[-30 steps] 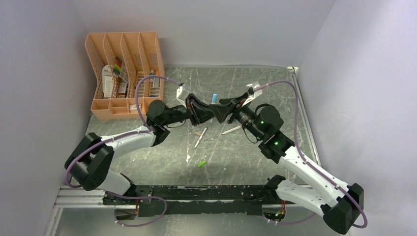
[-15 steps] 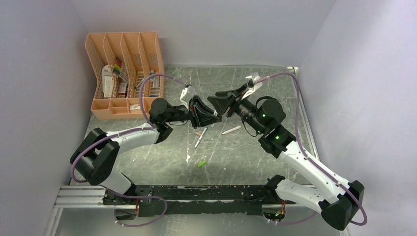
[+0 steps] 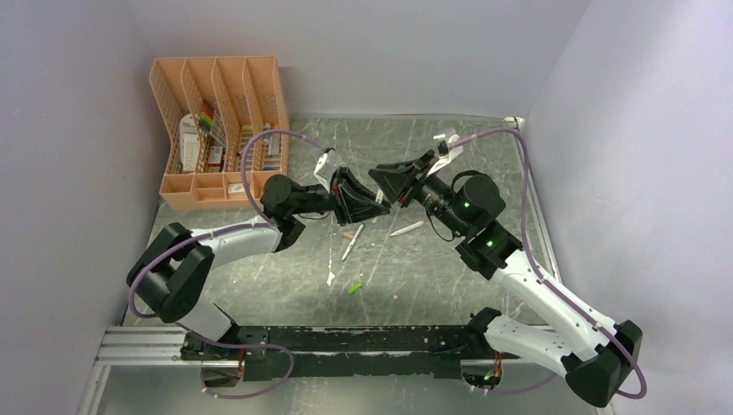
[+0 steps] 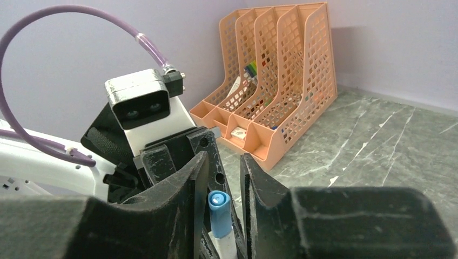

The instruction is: Insert the pens into the pen caps

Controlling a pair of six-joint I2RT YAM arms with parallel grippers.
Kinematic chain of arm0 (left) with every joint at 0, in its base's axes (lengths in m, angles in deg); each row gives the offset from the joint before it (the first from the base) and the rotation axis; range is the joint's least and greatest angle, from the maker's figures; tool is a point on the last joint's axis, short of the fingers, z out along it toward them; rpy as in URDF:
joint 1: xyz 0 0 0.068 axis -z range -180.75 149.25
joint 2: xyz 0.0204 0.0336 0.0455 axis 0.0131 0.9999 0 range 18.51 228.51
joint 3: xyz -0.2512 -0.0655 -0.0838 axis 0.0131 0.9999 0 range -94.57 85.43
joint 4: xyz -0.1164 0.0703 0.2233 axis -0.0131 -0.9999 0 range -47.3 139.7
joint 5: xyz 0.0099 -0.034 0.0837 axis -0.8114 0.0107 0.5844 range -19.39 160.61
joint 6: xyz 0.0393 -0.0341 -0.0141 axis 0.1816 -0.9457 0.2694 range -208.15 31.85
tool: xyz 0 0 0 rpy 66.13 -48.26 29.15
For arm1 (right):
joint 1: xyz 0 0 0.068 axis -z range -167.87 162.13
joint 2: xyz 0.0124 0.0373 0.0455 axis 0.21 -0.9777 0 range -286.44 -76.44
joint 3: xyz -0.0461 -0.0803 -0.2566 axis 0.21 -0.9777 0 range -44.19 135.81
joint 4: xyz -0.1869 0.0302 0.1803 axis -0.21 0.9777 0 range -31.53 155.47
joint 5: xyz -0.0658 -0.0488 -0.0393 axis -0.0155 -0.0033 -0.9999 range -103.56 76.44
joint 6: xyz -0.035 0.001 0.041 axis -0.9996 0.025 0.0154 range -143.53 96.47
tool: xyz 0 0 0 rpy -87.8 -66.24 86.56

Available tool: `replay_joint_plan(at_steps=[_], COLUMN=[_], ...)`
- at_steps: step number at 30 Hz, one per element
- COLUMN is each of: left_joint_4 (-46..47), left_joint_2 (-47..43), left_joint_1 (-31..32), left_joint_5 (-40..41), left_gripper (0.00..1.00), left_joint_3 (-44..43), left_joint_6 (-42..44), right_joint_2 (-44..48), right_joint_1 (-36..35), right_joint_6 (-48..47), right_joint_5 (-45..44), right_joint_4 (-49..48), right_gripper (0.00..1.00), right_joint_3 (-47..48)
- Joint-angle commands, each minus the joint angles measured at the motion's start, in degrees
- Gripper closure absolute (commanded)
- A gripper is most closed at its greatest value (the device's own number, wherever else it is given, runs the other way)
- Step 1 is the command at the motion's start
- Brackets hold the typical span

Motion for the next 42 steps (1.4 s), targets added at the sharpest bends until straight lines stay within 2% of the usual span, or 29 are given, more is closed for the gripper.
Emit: replay_joint_plan(at_steps=[1, 11, 17, 23, 29, 34, 42], left_joint_4=[5.3, 13.8, 9.4, 6.7, -1.3, -6.2, -4.6], left_joint_2=[1.0, 4.2, 2.0, 0.1, -2.1, -1.5, -0.1], left_joint_1=[-0.1, -0.2, -0.3, -0.2, -0.3, -0.4, -2.0], left_joint_5=[-1.8, -2.5, -0.6, 1.8, 6.1, 5.3, 3.4], left_gripper=[0.93, 0.93, 0.93, 0.93, 0.93, 0.93, 0.93], left_joint_3=[-2.1, -2.6, -1.9, -2.3, -3.7, -7.4, -11.9], left_joint_6=[-1.7, -8.4, -5.3, -3.9, 0.4, 1.7, -3.0], right_joint_2=[1.1, 1.1, 1.4, 1.3, 1.8, 2.1, 2.9], right_joint_1=[-0.1, 0.0, -0.1, -0.1, -0.1, -0.1, -0.2], right_joint_6=[0.0, 0.0, 0.2, 0.6, 0.4, 0.0, 0.0], right_joint_5=[0.7, 1.4, 1.4, 1.9, 1.8, 3.3, 6.6], right_joint_4=[-0.3, 1.0, 1.0, 0.5, 2.1, 3.7, 7.0], right_gripper=[0.73, 0.74, 1.0, 1.0, 1.0, 1.0, 1.0], right_joint_3=[-0.6, -0.8, -1.2, -2.3, -3.6, -4.2, -6.5])
